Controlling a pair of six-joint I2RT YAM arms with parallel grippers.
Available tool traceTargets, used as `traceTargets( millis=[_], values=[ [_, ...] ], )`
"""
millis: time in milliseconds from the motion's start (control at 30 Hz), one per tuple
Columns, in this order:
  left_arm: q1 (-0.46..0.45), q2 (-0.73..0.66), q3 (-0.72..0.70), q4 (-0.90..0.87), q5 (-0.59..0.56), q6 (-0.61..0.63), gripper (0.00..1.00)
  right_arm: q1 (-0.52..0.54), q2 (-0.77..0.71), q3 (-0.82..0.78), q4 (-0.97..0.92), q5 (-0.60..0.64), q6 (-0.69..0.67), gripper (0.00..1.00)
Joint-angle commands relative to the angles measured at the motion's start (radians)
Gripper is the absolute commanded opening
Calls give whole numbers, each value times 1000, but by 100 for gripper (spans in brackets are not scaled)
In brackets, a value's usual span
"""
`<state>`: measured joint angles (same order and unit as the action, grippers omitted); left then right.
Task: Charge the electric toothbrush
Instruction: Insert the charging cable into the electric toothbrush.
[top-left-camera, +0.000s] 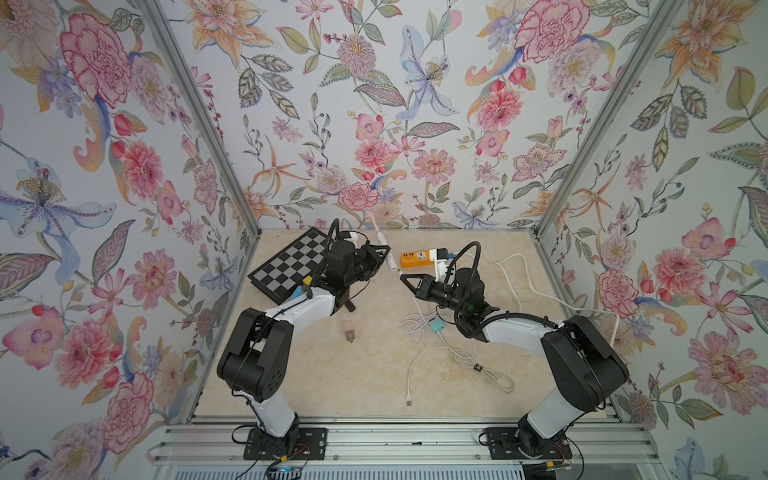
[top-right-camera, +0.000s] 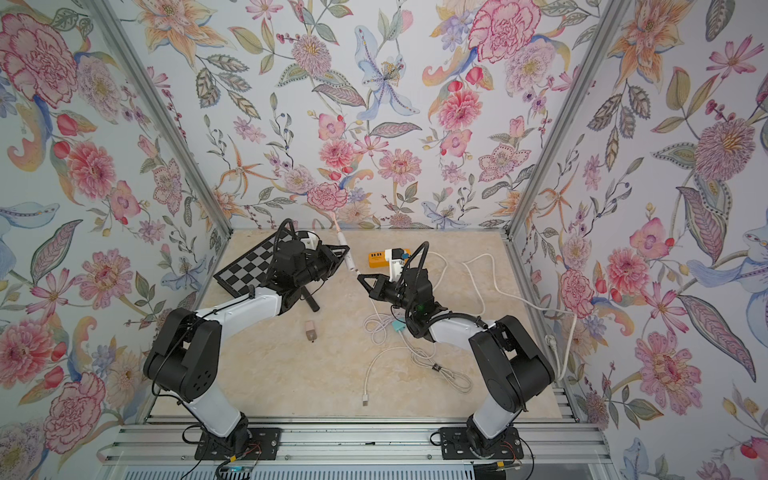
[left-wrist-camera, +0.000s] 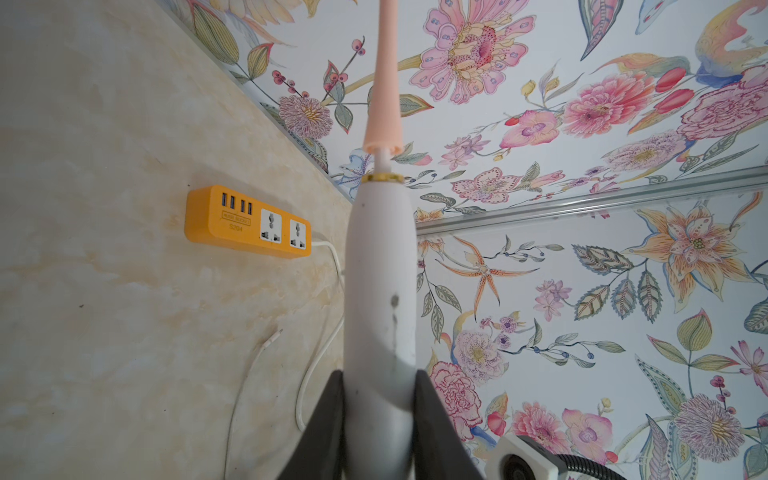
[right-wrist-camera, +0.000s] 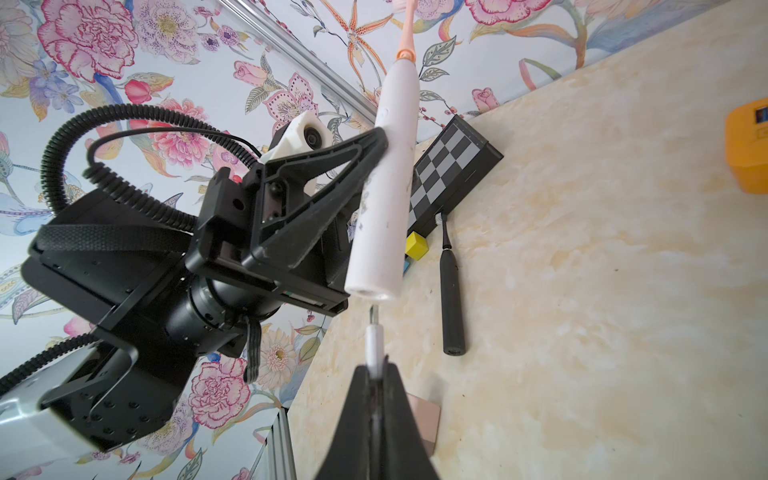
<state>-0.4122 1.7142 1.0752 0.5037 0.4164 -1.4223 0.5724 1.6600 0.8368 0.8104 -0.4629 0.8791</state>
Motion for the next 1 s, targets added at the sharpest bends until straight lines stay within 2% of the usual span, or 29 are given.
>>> traceTargets(
  millis=[0, 967],
  values=[
    [4, -11, -11, 70, 24, -30, 0, -1, 30, 47, 54, -22, 32, 5],
    [-8, 5, -13, 104, 39, -49, 0, -14, 27, 108, -1, -18, -13, 5]
  ],
)
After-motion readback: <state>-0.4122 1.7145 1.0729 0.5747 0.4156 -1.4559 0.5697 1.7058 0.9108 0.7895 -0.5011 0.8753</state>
